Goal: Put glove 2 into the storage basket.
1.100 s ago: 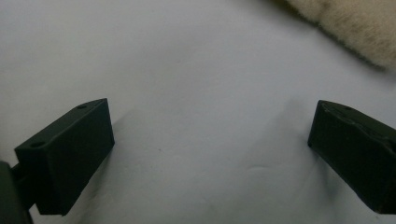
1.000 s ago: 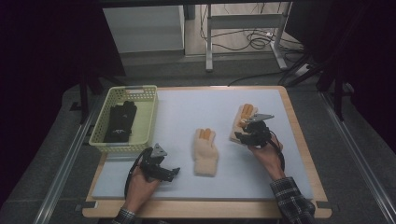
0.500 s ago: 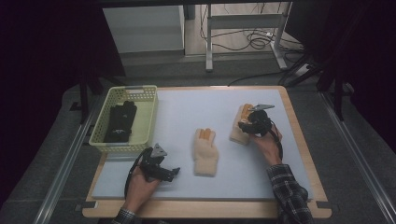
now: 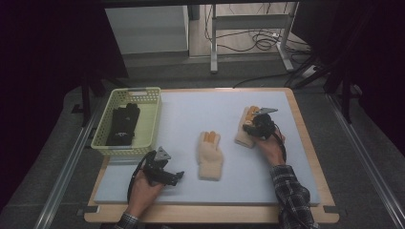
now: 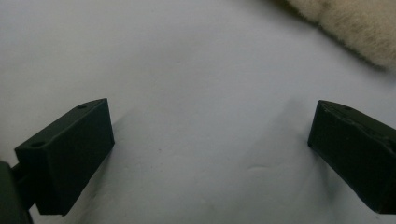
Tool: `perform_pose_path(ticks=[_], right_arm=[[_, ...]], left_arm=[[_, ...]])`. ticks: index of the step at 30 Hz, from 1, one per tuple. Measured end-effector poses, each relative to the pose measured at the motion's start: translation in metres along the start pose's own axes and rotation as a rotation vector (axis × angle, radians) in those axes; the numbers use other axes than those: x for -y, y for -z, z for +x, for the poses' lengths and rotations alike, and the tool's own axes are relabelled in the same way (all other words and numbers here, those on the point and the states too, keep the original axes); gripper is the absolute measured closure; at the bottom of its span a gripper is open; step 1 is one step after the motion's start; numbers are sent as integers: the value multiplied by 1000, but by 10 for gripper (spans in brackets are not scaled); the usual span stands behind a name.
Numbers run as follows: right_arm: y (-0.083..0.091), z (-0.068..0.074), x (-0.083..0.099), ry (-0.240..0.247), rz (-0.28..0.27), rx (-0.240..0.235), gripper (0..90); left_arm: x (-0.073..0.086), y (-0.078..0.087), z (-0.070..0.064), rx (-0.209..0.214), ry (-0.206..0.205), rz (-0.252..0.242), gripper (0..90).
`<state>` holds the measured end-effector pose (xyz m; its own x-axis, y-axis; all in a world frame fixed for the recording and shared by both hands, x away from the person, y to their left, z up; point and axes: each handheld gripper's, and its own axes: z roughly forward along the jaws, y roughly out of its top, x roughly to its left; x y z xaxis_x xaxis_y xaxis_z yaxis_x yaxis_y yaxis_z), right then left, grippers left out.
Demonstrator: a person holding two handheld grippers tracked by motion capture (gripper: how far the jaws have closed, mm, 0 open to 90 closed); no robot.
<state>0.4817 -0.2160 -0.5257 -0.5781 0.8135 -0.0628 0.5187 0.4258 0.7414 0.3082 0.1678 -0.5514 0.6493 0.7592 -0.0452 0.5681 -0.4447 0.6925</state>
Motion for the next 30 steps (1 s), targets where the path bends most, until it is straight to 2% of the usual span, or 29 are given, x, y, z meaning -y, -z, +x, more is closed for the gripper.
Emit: perform_pose_path(ticks=[7, 10, 19, 27, 30], right_arm=[[7, 3, -3, 16, 20, 0, 620], [16, 5, -4, 8, -2, -27, 621], [47, 14, -8, 41, -49, -68, 620], [72, 30, -11, 50, -91, -126, 619], [78, 39, -12, 69, -94, -140, 619]], left_arm=[[0, 0, 0, 0, 0, 0, 3], [0, 0, 0, 0, 0, 0, 2], [0, 0, 0, 0, 0, 0, 2], [0, 0, 0, 0, 0, 0, 3], [0, 0, 0, 0, 0, 0, 3]])
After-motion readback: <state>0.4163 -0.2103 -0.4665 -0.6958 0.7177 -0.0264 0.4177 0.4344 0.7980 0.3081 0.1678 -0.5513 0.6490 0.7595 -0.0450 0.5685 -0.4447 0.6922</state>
